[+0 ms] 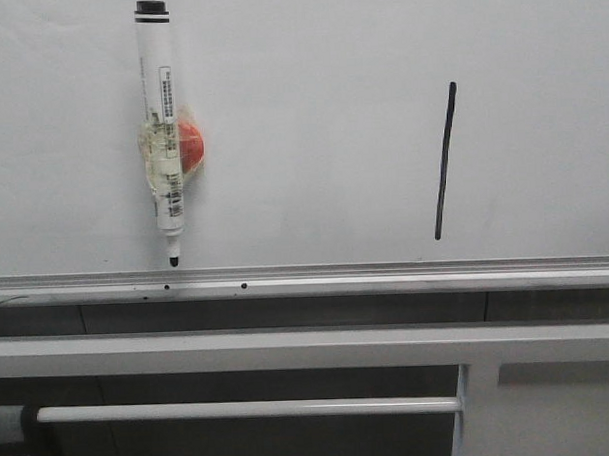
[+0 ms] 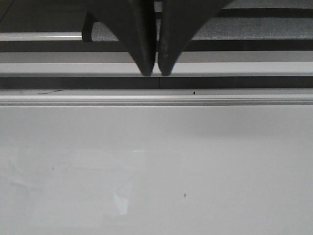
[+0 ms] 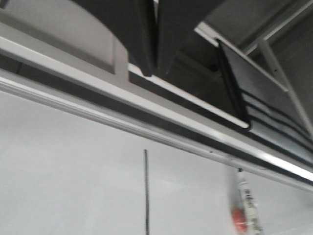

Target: Write number 1 on whiteboard

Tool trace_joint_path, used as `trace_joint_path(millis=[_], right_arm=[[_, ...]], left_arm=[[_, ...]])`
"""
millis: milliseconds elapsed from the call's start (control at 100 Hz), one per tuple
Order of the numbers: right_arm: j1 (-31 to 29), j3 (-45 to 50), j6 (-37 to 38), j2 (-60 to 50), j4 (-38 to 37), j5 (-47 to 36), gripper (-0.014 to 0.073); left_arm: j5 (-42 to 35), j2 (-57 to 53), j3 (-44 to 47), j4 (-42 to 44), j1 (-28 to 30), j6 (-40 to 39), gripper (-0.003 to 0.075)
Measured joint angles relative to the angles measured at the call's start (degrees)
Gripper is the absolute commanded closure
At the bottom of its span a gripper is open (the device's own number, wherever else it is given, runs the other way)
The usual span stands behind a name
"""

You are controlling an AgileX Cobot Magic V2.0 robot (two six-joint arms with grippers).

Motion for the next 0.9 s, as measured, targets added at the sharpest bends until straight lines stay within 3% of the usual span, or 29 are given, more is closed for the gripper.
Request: trace_joint_path(millis=[220, 430, 900], right_arm=[[-17.72, 0.0, -0.59, 0.0, 1.18, 0.49, 0.0657], [-29.41, 0.0, -0.81, 0.0, 2.73, 2.45, 0.0657], [-38.32, -0.1, -2.32, 0.0, 1.85, 3.77, 0.0657]], left_arm=[[0.0, 0.0, 0.0, 0.0, 0.0, 0.0, 0.0741], [0.0, 0.0, 0.0, 0.0, 0.0, 0.0, 0.0741], [0.0, 0.0, 0.0, 0.0, 0.0, 0.0, 0.0741]])
